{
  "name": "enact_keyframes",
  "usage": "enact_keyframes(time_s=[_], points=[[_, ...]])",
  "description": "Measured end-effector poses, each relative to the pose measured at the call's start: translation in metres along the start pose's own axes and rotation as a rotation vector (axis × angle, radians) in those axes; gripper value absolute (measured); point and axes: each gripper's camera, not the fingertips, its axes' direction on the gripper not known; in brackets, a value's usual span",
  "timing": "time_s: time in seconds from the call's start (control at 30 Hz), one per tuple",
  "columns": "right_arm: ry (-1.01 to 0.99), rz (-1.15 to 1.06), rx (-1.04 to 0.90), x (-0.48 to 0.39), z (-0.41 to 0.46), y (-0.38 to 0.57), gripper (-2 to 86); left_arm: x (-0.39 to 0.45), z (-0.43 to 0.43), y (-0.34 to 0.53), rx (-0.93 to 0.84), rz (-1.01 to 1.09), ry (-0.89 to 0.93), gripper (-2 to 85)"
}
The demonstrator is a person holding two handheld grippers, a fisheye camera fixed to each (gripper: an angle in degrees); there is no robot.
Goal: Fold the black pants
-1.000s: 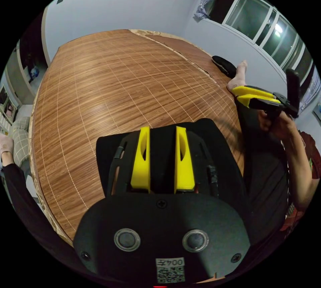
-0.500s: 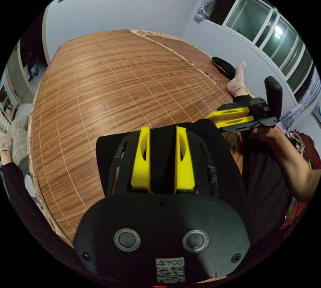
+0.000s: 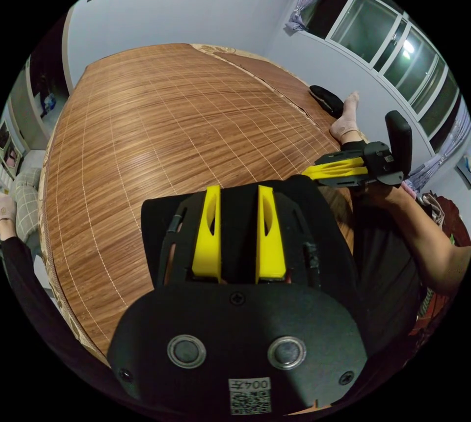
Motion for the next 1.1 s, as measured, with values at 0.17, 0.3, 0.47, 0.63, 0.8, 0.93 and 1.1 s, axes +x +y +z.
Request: enact_keyframes(time_s=[0.17, 0.3, 0.47, 0.63, 0.8, 0.93, 1.1], points=[[0.100, 0.157, -0.054, 0.023, 0.000, 0.007, -0.5, -0.007, -0.001, -0.002, 0.002, -0.008, 0.010, 10.6], [-0.116, 0.162, 0.098, 0.028, -0.024, 0.018, 0.5, -0.011, -0.002, -0.004, 0.003, -0.009, 0.014, 10.5], [-0.107, 0.056, -0.002, 0.011, -0.011, 0.014, 5.9, -0.018, -0.004, -0.006, 0.005, -0.014, 0.024, 10.4], [-0.099, 0.043, -0.019, 0.006, -0.008, 0.014, 7.5, -0.024, -0.006, -0.007, 0.007, -0.018, 0.033, 10.3], [-0.152, 0.028, 0.007, 0.005, -0.017, 0.024, 8.4, -0.034, -0.008, -0.007, 0.013, -0.029, 0.055, 9.9], [-0.142, 0.002, -0.018, -0.001, -0.009, 0.023, 9.3, -0.039, -0.009, -0.007, 0.013, -0.029, 0.058, 9.7], [-0.150, -0.014, -0.005, -0.006, 0.000, 0.020, 6.1, -0.045, -0.010, -0.007, 0.015, -0.029, 0.062, 9.7]])
